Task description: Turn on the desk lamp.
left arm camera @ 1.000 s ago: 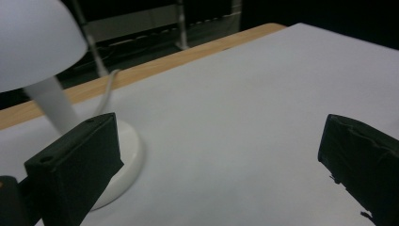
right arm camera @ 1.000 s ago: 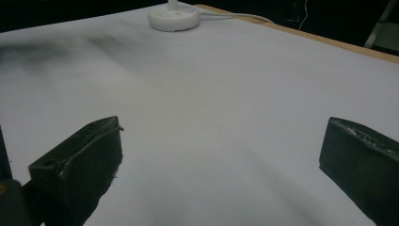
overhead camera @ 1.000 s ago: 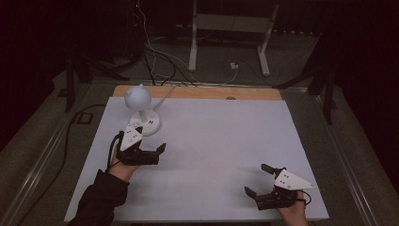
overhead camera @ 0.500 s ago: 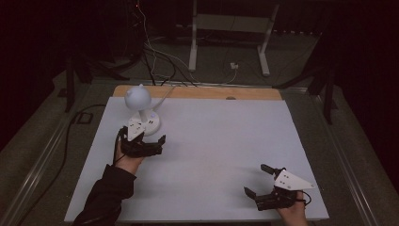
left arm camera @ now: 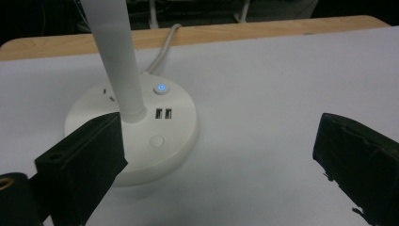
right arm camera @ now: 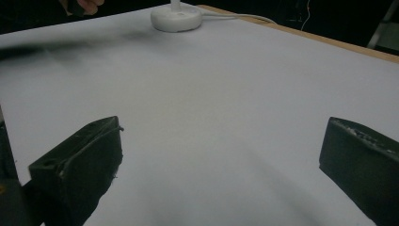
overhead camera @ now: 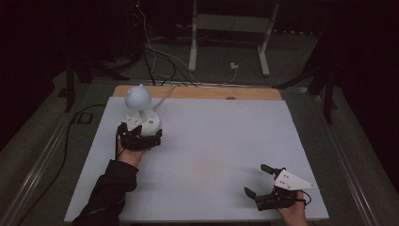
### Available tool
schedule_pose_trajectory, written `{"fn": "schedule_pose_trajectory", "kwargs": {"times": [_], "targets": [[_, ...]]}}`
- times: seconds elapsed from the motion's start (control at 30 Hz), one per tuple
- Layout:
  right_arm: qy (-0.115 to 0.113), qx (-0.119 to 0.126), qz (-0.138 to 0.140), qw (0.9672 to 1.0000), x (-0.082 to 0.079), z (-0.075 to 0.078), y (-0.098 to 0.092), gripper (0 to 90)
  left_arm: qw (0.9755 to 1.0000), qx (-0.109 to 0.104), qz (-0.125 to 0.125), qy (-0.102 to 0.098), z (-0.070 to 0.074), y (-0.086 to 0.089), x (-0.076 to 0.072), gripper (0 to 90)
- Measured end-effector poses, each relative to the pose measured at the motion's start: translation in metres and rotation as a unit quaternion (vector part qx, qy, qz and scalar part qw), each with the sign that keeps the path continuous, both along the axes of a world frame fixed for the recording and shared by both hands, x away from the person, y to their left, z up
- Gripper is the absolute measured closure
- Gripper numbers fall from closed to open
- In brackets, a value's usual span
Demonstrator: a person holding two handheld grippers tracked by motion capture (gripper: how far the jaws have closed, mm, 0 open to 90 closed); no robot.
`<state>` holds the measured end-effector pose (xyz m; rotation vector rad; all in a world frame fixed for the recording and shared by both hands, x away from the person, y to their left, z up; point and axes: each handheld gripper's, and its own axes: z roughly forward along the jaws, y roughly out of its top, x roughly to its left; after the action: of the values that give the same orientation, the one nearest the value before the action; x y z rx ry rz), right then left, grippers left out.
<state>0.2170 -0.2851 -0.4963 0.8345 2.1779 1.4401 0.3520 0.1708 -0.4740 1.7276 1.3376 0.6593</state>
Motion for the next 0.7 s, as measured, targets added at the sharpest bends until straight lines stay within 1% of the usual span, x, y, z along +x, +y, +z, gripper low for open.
{"fn": "schedule_pose_trajectory", "kwargs": {"times": [0.03, 0.07, 0.1, 0.13, 0.17, 0.2, 0.27, 0.3, 0.33, 0.37, 0.4, 0.47, 0.57, 0.6, 0.67, 0.7], "targets": [[0.001, 0.001, 0.000, 1.0000, 0.000, 0.000, 0.000, 0.0, 1.0000, 0.000, 0.003, -0.003, 0.000, 0.000, 0.000, 5.9], [0.001, 0.001, 0.000, 1.0000, 0.000, 0.000, 0.000, 0.0, 1.0000, 0.002, 0.008, -0.002, -0.001, -0.001, 0.002, 6.0], [0.000, -0.001, 0.000, 1.0000, 0.000, 0.000, 0.000, 0.0, 1.0000, 0.002, 0.008, -0.002, -0.001, -0.001, 0.002, 8.0], [-0.001, -0.001, 0.001, 1.0000, 0.000, 0.000, 0.000, 0.0, 0.9999, 0.003, 0.014, -0.006, -0.001, -0.002, 0.003, 10.6], [-0.001, -0.001, 0.001, 1.0000, 0.000, 0.000, 0.000, 0.0, 0.9998, 0.004, 0.018, -0.007, -0.001, -0.002, 0.004, 10.6], [0.000, 0.000, 0.000, 1.0000, 0.000, 0.000, 0.000, 0.0, 0.9997, 0.006, 0.020, -0.008, -0.002, -0.002, 0.005, 15.8], [0.001, 0.001, 0.000, 1.0000, 0.000, 0.000, -0.001, 0.0, 0.9997, 0.004, 0.025, -0.006, -0.002, -0.002, 0.006, 16.3], [0.002, 0.001, 0.000, 1.0000, 0.000, 0.000, -0.001, 0.0, 0.9996, -0.001, 0.027, -0.005, -0.002, -0.002, 0.007, 21.0], [0.002, 0.001, 0.000, 1.0000, 0.000, 0.000, -0.001, 0.0, 0.9996, -0.007, 0.028, -0.002, -0.003, -0.001, 0.007, 21.0], [0.003, 0.001, 0.001, 1.0000, 0.000, -0.001, 0.000, 0.0, 0.9996, -0.007, 0.027, -0.001, -0.003, -0.001, 0.008, 25.9], [0.004, 0.002, 0.002, 1.0000, 0.001, -0.001, 0.000, 0.0, 0.9995, 0.003, 0.031, -0.003, -0.004, -0.002, 0.008, 28.5], [0.005, 0.003, 0.003, 1.0000, 0.001, -0.001, 0.000, 0.0, 0.9996, 0.001, 0.030, -0.001, -0.005, -0.001, 0.008, 34.5], [0.003, 0.002, 0.003, 1.0000, 0.001, -0.001, 0.000, 0.0, 0.9995, 0.006, 0.029, -0.003, -0.005, 0.000, 0.009, 42.7], [0.004, 0.003, 0.002, 1.0000, 0.001, -0.001, 0.000, 0.0, 0.9995, 0.006, 0.030, -0.004, -0.006, 0.001, 0.009, 46.4], [0.005, 0.002, 0.003, 1.0000, 0.001, -0.002, 0.000, 0.0, 0.9996, 0.007, 0.029, -0.001, -0.007, 0.003, 0.010, 54.8], [0.005, 0.001, 0.003, 1.0000, 0.001, -0.002, 0.000, 0.0, 0.9995, 0.014, 0.029, 0.000, -0.009, 0.003, 0.012, 57.3]]}}
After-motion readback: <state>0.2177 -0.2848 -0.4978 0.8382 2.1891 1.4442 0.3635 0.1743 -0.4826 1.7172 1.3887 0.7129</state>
